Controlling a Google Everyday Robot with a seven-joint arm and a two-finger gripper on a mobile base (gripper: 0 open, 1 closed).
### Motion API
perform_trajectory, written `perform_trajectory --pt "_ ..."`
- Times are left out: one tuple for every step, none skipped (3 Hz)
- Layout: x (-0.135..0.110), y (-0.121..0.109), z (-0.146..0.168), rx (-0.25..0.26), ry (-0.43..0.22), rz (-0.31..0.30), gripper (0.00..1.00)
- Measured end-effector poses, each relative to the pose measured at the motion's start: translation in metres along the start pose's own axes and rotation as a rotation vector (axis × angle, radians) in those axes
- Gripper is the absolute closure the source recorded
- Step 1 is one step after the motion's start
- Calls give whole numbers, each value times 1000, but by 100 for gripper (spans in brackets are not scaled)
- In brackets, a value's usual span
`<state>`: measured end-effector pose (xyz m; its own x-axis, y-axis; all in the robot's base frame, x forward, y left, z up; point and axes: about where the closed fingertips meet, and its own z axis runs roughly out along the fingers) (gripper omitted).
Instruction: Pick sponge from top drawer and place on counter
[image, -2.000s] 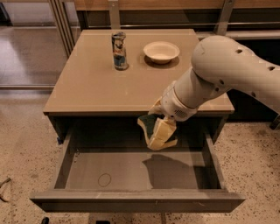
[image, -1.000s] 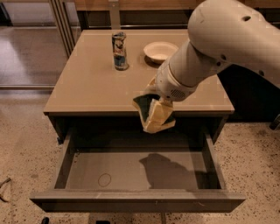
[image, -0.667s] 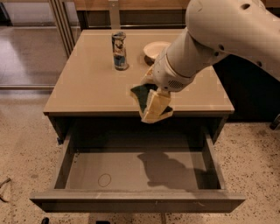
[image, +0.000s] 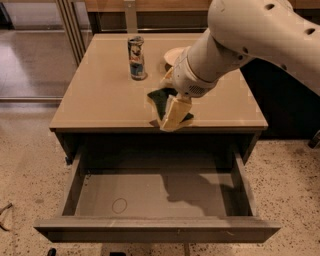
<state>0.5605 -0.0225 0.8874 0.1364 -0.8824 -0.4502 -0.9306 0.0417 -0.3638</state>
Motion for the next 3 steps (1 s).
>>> perform_trajectory --pt "10 -9 1 27 19 25 100" --pt "25 -26 4 68 30 66 100" --pt "37 -43 11 91 22 101 100"
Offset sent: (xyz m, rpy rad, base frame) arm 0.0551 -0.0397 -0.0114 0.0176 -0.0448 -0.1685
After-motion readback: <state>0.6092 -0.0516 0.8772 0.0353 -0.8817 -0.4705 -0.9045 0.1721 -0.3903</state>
